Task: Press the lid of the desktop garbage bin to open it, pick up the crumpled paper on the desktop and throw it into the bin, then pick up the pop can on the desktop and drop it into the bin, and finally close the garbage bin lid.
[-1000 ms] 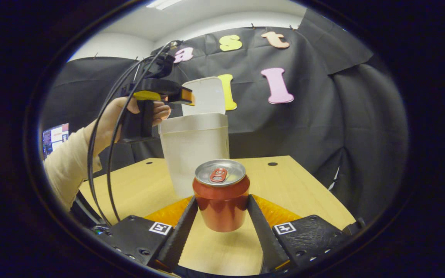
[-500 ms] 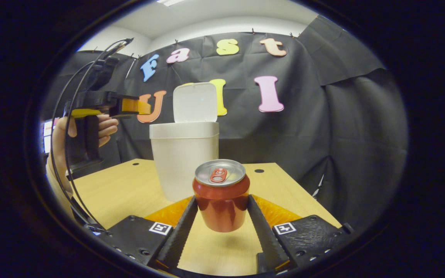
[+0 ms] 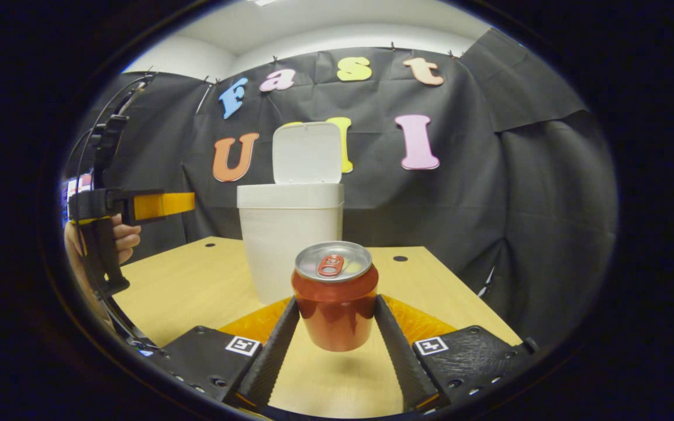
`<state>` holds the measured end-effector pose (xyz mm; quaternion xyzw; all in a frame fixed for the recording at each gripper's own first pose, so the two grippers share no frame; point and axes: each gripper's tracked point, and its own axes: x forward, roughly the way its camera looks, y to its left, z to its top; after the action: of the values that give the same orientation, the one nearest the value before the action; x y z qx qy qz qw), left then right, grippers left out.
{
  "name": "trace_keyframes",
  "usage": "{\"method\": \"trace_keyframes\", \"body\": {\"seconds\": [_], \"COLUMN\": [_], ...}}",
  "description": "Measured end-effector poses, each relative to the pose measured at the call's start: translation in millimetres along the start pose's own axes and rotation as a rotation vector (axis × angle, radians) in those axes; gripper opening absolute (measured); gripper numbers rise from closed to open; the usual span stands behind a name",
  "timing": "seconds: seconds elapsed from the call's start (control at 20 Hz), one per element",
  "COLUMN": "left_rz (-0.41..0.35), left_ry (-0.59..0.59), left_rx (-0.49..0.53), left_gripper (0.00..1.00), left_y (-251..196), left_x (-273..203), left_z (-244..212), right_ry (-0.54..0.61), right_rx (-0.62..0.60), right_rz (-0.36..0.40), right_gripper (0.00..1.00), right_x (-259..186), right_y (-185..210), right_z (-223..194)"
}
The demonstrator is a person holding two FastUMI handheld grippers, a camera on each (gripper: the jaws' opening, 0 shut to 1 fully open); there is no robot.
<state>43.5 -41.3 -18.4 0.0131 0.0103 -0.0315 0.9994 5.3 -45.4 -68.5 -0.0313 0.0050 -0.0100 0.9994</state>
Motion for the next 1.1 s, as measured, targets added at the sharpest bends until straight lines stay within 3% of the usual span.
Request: {"method": "trace_keyframes", "body": {"seconds": [0.25, 0.5, 0.75, 0.9, 1.1], "left_rz": [-0.054, -0.027, 0.023, 0.026, 0.005], "left_ry": [0.026, 0.037, 0.06, 0.078, 0.079], "left_rx": [0.006, 0.025, 0.04, 0.034, 0.035], "left_gripper": [0.98, 0.98, 0.98, 0.99, 0.99], "left_y": [-1.9, 15.7, 38.4, 39.0, 32.5], "left_x": [-7.2, -6.2, -7.0, -5.4, -5.5], "left_z": [-13.2, -16.4, -18.4, -24.0, -22.5], "right_ry": [0.025, -0.007, -0.043, -0.036, 0.023], "right_rx": [-0.023, -0.033, -0.072, -0.095, -0.067], "right_rz": [-0.041, -0.086, -0.06, -0.106, -0.044], "right_gripper": [0.81, 0.81, 0.8, 0.81, 0.81], "right_x": [8.1, 8.8, 2.2, 1.3, -1.0], "right_y": [1.3, 9.9, 39.3, 43.2, 66.8], "right_z": [4.5, 32.9, 67.9, 86.1, 110.5]}}
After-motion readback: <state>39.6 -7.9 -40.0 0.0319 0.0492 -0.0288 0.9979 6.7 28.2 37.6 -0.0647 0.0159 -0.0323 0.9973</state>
